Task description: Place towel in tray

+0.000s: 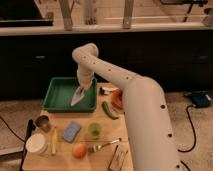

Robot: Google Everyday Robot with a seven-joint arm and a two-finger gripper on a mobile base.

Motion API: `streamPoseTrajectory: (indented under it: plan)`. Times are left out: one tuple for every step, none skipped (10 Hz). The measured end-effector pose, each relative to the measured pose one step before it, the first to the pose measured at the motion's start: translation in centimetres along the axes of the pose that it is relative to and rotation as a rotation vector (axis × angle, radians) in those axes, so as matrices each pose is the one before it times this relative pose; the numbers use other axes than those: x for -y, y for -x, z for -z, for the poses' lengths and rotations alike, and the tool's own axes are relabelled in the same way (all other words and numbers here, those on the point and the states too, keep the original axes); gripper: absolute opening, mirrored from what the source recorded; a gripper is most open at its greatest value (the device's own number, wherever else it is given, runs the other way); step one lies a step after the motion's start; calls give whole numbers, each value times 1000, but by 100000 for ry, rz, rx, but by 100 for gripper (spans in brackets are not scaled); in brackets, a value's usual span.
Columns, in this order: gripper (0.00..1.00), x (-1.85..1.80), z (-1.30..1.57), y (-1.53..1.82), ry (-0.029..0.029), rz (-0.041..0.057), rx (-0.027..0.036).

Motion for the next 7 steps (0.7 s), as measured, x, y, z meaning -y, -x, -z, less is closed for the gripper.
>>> streamPoseTrajectory:
  plan:
    - [48, 65, -166, -108, -309, -302, 310]
    - [54, 36, -137, -104, -319, -359, 308]
    - [62, -3, -59, -124, -217, -330, 125]
    - [71, 14, -118, -151, -384, -530, 302]
    - [72, 3, -91, -95, -203, -243, 171]
    - [77, -36, -112, -175, -266, -371, 143]
    - [76, -5, -147, -177, -681, -479, 109]
